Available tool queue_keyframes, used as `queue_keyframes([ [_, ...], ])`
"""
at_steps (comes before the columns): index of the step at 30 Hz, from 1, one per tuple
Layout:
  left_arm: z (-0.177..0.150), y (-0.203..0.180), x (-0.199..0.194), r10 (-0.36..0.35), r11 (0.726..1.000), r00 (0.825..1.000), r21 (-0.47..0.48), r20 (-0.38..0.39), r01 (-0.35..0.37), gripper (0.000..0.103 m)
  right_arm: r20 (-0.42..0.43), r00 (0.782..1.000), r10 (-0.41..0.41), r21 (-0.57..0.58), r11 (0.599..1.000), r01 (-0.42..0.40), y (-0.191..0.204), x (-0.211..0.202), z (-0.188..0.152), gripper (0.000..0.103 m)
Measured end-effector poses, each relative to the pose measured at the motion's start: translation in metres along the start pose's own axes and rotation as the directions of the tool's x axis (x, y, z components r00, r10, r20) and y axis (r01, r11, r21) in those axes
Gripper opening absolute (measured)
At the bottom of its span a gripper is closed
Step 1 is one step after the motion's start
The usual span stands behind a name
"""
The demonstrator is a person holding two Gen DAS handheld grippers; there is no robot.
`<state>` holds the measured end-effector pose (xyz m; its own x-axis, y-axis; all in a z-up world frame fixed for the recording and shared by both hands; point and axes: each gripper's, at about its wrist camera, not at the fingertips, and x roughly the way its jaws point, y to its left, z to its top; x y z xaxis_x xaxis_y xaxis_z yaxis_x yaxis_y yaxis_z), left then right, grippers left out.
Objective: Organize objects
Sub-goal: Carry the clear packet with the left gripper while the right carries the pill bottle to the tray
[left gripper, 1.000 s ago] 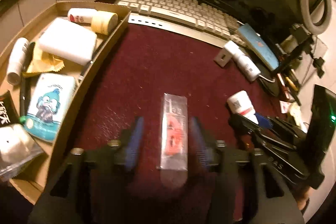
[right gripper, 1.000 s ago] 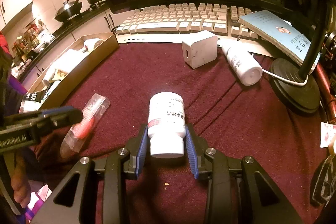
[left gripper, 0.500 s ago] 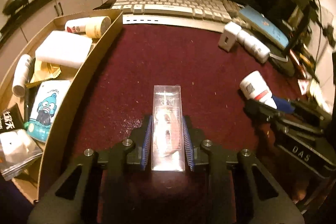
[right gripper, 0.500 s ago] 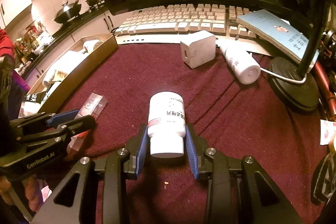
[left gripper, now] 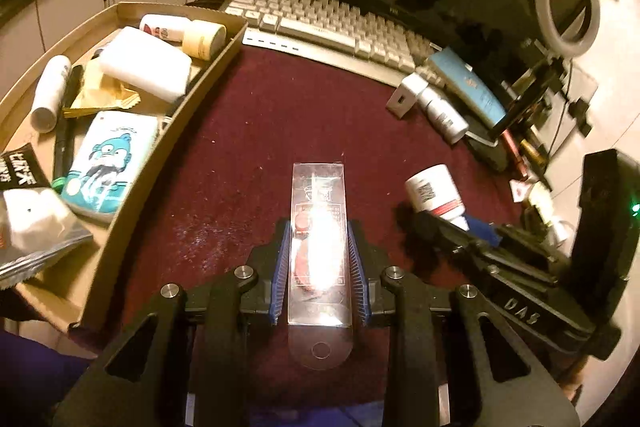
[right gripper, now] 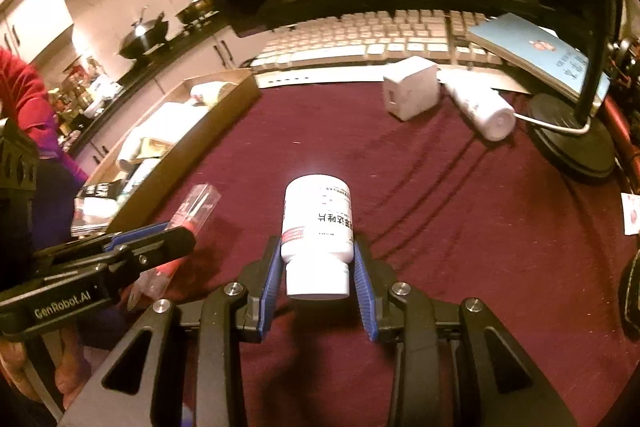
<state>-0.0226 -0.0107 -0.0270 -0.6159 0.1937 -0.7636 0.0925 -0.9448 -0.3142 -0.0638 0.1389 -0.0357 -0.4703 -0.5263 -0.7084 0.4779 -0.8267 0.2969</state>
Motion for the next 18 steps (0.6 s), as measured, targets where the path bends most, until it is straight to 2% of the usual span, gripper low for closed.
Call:
queue_keyframes([
  [4,0.008,0.007,-0.023,0.004,1.000,1.000,-0.019,0.030,-0.003,0.027,0.012,0.999,0.032,-0.025,0.999,-0.031,0.019,-0.003,0.006,0.034],
  [10,0.027,0.028,-0.067,-0.029,0.997,0.994,-0.068,0.104,0.036,0.027,0.027,0.994,0.105,-0.072,0.992,-0.103,0.054,-0.003,0.023,0.034],
  [14,0.040,0.046,-0.092,-0.010,0.995,0.987,-0.094,0.158,0.025,0.027,0.037,0.988,0.151,-0.106,0.984,-0.146,0.077,-0.003,0.035,0.034],
  [18,0.050,0.070,-0.100,0.023,0.993,0.981,-0.121,0.192,0.000,0.027,0.018,0.982,0.187,-0.131,0.974,-0.183,0.096,0.008,0.040,0.034],
])
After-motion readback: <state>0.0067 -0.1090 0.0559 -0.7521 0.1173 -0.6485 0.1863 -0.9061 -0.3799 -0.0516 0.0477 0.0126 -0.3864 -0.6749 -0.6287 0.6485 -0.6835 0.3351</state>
